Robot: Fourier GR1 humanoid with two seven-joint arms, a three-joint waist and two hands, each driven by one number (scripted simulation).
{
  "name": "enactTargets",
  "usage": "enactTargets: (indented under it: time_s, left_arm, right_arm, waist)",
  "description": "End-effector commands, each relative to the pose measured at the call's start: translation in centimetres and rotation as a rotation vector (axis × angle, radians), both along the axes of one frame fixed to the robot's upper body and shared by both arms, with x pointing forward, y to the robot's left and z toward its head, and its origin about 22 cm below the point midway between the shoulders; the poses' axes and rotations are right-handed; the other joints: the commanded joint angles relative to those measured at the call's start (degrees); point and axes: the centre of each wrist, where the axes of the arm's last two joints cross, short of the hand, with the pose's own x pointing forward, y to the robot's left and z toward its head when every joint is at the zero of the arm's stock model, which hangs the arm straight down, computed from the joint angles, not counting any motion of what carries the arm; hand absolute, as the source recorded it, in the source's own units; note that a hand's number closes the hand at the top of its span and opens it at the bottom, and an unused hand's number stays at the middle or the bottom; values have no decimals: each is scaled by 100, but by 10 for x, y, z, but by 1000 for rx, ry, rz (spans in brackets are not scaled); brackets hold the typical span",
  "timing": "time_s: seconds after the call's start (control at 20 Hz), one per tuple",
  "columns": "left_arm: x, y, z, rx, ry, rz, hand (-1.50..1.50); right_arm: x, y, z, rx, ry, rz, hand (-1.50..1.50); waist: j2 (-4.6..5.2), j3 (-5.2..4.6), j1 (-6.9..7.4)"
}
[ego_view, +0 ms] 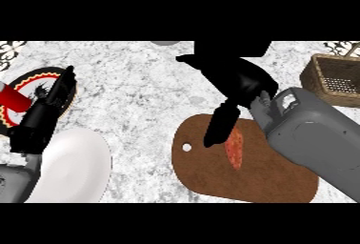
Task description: Pick the sweet potato from the cutting board and place it in the basket
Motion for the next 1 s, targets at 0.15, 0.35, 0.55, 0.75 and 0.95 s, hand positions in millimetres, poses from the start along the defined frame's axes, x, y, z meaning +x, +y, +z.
enactTargets:
  time_s: [0.15,0.35,0.55,0.75,0.95]
  left_arm:
    - [6,-12,-1,-6,-20,-19,0]
    - [1,0,11,-11,-10,-6,0]
    - [17,0,10,2,-33,-4,0]
    - [1,-4,-6,-8,-28,1,0]
    - [8,3,5,-6,-18,-18,0]
  right_arm:
    - [27,-4,58,-247,199,99,-150]
    - [32,-27,52,-320,263,93,-150]
    - [33,-8,46,-331,282,99,-150]
    - [35,-15,27,-362,307,113,-150]
    - [41,-23,-3,-391,320,117,-150]
  waist:
    - [91,26,67]
    - [58,35,9]
    - [70,32,-36]
    - [63,35,-4]
    - [73,38,9]
